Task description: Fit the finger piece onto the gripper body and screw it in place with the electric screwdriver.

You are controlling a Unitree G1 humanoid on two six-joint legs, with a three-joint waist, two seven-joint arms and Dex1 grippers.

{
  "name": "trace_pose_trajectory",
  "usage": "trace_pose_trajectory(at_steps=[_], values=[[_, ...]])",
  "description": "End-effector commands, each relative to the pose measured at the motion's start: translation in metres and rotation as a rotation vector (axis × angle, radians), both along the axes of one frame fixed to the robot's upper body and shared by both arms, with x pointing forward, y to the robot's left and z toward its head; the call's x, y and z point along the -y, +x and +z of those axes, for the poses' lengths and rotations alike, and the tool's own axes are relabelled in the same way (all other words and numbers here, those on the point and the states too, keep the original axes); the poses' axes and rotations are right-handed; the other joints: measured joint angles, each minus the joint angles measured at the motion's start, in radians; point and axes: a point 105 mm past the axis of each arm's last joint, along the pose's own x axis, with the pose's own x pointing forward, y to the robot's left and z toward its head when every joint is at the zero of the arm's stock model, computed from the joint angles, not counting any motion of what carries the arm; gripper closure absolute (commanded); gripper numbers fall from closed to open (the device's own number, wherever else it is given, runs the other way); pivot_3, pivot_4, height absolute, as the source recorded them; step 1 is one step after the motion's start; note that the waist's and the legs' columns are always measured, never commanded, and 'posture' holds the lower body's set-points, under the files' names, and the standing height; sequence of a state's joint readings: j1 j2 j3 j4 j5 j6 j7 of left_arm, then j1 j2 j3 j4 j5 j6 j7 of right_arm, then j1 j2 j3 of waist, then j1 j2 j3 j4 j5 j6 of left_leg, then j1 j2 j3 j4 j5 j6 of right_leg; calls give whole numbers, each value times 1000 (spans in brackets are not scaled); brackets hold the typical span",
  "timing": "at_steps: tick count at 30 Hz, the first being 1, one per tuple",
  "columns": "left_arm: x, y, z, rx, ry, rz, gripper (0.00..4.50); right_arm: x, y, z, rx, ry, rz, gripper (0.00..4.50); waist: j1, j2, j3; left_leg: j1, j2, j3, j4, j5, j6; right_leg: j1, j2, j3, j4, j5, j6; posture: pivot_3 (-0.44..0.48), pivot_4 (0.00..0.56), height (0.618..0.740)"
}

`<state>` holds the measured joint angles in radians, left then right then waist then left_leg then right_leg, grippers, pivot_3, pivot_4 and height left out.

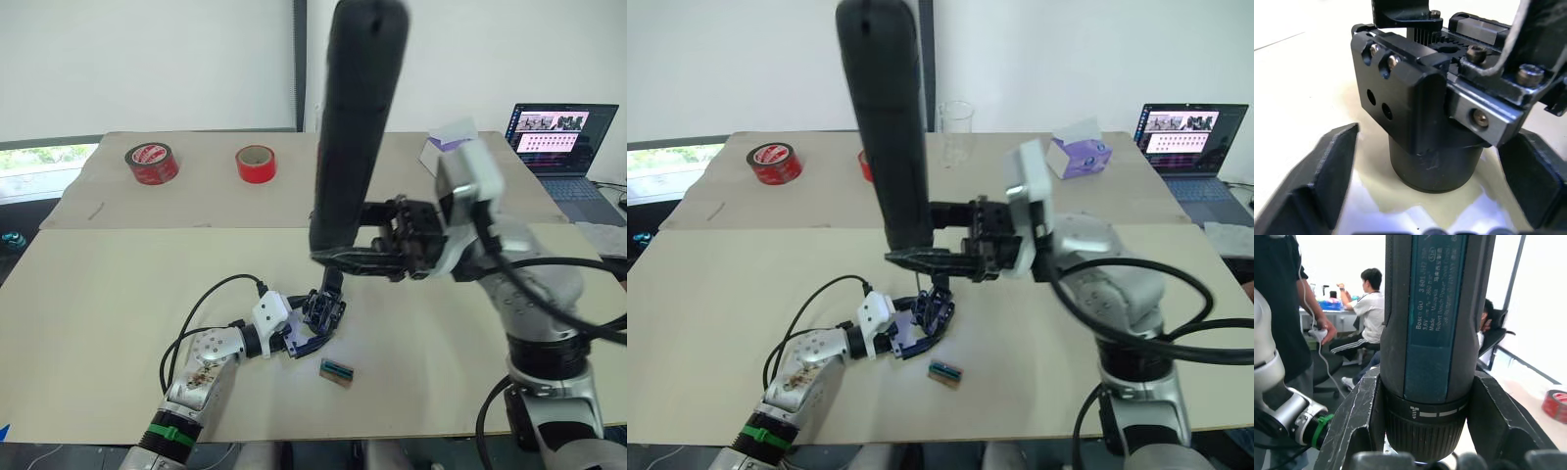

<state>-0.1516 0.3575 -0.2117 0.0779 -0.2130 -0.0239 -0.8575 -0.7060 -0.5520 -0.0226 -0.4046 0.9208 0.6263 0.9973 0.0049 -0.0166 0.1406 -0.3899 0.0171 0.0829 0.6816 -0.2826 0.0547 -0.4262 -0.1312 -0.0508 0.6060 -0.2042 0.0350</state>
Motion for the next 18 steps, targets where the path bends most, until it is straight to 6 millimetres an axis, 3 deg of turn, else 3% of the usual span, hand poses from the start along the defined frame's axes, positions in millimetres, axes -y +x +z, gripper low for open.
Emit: trace_pose_trajectory(at_steps=[1,3,5,7,11,13,15,18], values=[[-43,-7,-5,-28,6,63,71,38,7,27,-24,-42,-122,2584,-3,1,1,0,0,0,-1,0,0,0,0,0,0,0,0,0,150,740],[-60,-14,5,-6,-7,42,71,64,23,23,-109,-152,-271,2584,-4,1,2,-3,0,0,-1,0,0,-3,-1,-1,-1,-1,-1,0,150,740],[-75,-27,24,23,-38,-20,71,109,61,-10,-205,-464,-644,2584,-4,3,3,-5,0,0,-3,0,0,-6,-3,-3,-3,-2,-4,0,150,740],[-86,-39,46,47,-58,-86,71,160,77,-39,-302,-729,-924,2584,-5,5,4,-13,0,3,-2,0,0,-14,-6,-5,-3,-4,-8,0,150,740],[-100,-47,70,62,-41,-134,71,206,74,-86,-499,-993,-1001,2584,1,13,11,-21,-2,3,-1,0,1,-16,-11,-17,-11,-2,-8,0,150,740],[-104,-49,77,58,-29,-148,71,225,75,-107,-538,-1102,-1031,2584,1,18,14,-21,-3,5,-1,-1,2,-16,-9,-18,-12,3,0,0,150,740],[-106,-49,83,55,-17,-161,71,238,79,-125,-576,-1165,-1048,2584,-3,19,14,-21,-4,9,-1,-1,1,-16,-5,-18,-12,4,3,0,150,740],[-109,-47,88,49,-2,-161,71,243,87,-135,-599,-1186,-1043,2584,-6,19,15,-21,-4,11,2,1,-2,-15,-1,-18,-12,6,6,0,150,740]])
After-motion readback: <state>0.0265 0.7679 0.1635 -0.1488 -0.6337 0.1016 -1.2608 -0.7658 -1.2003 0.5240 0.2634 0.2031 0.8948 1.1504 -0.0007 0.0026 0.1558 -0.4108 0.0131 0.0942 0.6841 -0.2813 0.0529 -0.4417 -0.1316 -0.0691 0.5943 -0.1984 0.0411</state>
